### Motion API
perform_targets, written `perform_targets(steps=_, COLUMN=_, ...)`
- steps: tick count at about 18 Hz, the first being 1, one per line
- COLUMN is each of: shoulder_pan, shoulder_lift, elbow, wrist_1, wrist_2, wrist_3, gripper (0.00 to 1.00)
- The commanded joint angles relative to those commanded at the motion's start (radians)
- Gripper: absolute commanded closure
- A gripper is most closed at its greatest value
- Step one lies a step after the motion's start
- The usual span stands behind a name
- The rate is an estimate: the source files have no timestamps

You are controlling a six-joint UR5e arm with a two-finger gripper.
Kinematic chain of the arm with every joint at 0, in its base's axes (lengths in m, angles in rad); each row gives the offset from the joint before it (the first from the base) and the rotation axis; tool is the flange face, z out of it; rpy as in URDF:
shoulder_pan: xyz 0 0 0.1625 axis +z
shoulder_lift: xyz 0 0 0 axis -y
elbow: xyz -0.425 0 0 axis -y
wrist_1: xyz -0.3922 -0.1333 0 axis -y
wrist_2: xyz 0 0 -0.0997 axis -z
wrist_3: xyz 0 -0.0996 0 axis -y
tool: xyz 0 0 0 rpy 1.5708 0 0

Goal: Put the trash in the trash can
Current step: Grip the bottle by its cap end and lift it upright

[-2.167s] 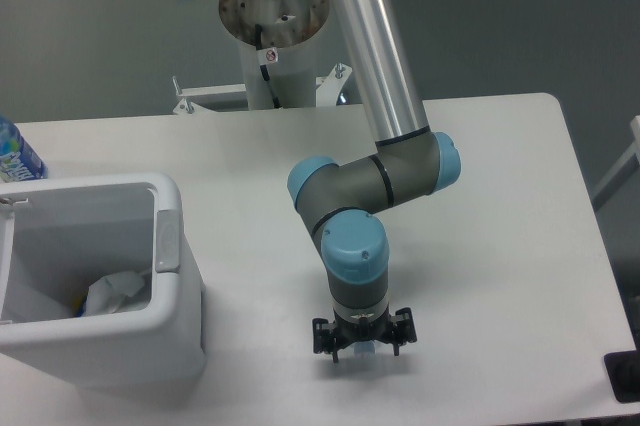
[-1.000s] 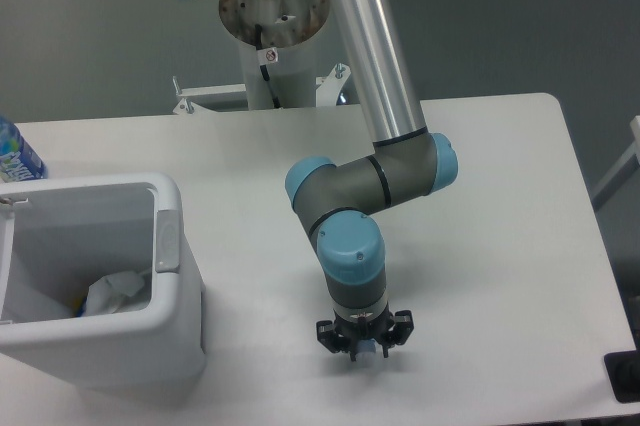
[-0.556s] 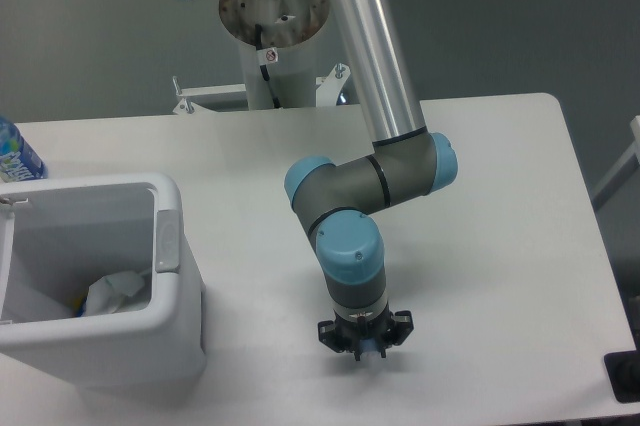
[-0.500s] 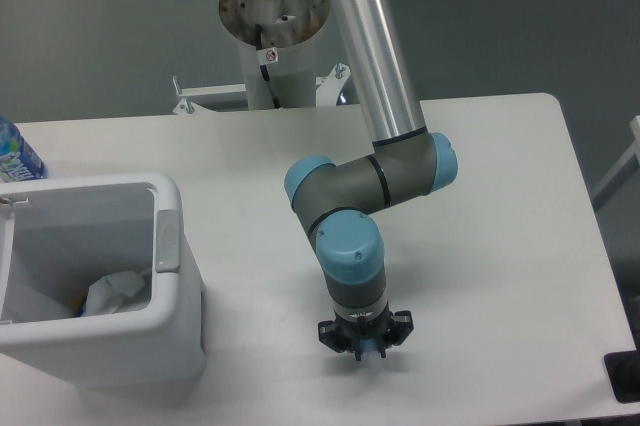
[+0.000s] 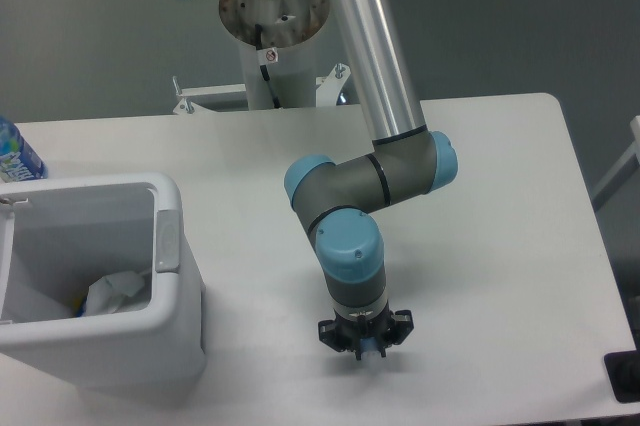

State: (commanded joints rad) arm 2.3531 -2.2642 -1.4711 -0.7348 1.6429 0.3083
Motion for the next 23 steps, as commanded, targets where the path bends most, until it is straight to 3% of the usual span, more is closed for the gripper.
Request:
perform_targets(steps=13, shoulder_pan=0.014, shoulder_lift=0.017, elbow=0.029, wrist_1=-0.003, wrist_2=-0.009, wrist_3=0.000, gripper=0.70)
perform_targets(steps=23, shoulder_pan=0.057, shoulder_lift=0.054, elbow=0.112, wrist_1=-0.003, wrist_2=-0.086, wrist_3=-0.037, gripper=0.70)
